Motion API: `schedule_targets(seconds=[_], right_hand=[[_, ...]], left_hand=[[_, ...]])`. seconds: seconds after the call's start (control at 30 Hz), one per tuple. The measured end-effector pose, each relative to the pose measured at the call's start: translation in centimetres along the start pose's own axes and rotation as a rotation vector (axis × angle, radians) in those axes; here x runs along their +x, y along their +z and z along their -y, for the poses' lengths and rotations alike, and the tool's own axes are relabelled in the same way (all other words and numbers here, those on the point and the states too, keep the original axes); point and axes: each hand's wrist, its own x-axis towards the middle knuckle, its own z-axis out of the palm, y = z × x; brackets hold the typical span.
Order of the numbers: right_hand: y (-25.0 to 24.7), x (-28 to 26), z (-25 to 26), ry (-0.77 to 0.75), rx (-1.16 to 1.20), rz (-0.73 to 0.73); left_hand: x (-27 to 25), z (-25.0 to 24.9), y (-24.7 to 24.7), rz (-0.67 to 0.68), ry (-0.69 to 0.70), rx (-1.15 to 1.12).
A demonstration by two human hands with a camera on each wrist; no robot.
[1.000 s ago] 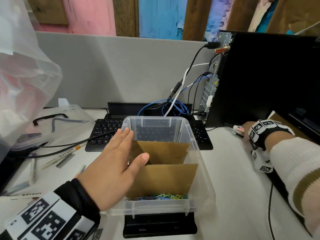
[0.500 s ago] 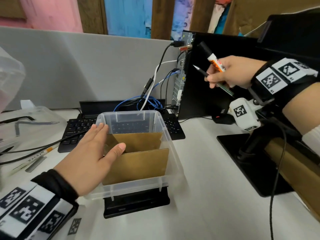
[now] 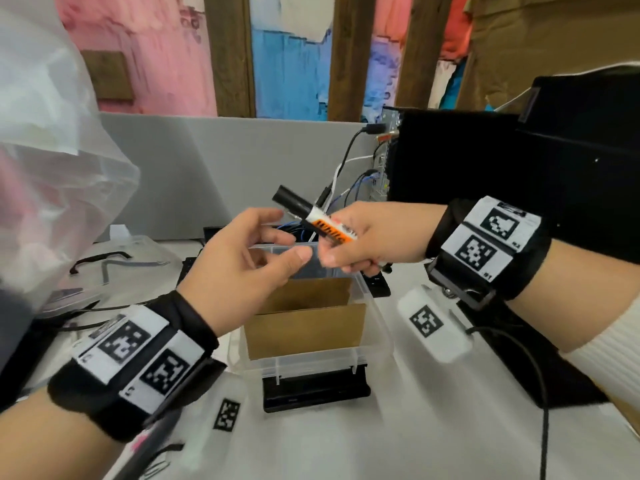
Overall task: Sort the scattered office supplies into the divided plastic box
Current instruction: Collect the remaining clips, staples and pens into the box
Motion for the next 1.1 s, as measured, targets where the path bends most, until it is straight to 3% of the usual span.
schedule_targets(seconds=[0.2, 0.33, 0.43, 0.6, 0.87, 1.1], right_hand=[[1.3, 1.4, 1.2, -0.038, -0.032, 0.088], [1.3, 2.1, 0.7, -0.018, -0.021, 0.041], [1.3, 2.6, -0.5, 0.017, -0.053, -0.001], [1.2, 4.2, -2.7, 0.102, -0.355, 0.03], [1.9, 6.1, -3.0, 0.045, -0.628, 0.027], [2.6, 6.4, -2.3, 0.011, -0.625, 0.05]], left_hand=[[0.4, -0.8, -1.2, -0.014, 0.03, -0.11], [1.1, 0.8, -2.9, -0.074, 0.033, -0.022], [1.4, 2.9, -3.9, -0.03, -0.003, 0.108], [1.4, 7.0, -4.9, 0.097, -0.12, 0.635], [1.0, 8.3, -4.4, 0.134, -0.175, 0.447], [0.9, 8.2, -4.5, 0.17, -0.187, 0.452]])
